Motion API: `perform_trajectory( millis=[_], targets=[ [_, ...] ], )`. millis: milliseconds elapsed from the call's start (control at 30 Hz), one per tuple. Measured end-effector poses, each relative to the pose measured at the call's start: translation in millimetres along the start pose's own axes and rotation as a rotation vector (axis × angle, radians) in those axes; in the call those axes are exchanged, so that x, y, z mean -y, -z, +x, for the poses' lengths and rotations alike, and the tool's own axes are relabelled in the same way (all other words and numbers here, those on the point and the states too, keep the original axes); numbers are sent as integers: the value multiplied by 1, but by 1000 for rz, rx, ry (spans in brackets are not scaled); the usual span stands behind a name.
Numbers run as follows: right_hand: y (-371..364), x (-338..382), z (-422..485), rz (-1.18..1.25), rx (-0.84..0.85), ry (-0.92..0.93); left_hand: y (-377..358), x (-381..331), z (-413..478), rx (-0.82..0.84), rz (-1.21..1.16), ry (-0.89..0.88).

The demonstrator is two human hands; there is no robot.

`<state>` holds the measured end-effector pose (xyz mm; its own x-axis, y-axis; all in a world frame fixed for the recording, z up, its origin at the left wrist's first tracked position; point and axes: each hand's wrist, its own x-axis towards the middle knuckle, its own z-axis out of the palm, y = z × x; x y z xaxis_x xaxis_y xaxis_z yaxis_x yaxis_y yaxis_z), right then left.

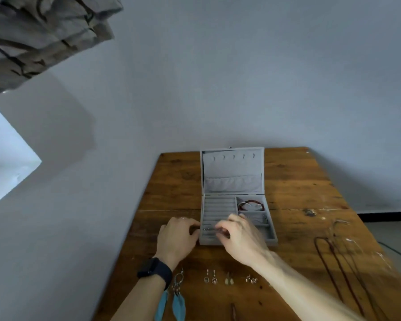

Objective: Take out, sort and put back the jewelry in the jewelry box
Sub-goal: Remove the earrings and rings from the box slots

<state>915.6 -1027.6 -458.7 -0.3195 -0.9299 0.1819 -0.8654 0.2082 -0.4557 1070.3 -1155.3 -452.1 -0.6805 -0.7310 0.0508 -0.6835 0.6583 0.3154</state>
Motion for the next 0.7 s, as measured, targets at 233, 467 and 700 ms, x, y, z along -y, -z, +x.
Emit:
perform_trajectory(
  millis=[233, 467, 700],
  targets=[
    [-18, 12, 24, -175, 27, -5, -10, 10, 5, -46, 31, -91],
    [-23, 16, 28, -249, 37, -7, -9, 8, 4, -45, 24, -92],
    [-10, 19, 44, -272, 199, -31, -4, -1, 6, -6, 70, -56]
  ],
)
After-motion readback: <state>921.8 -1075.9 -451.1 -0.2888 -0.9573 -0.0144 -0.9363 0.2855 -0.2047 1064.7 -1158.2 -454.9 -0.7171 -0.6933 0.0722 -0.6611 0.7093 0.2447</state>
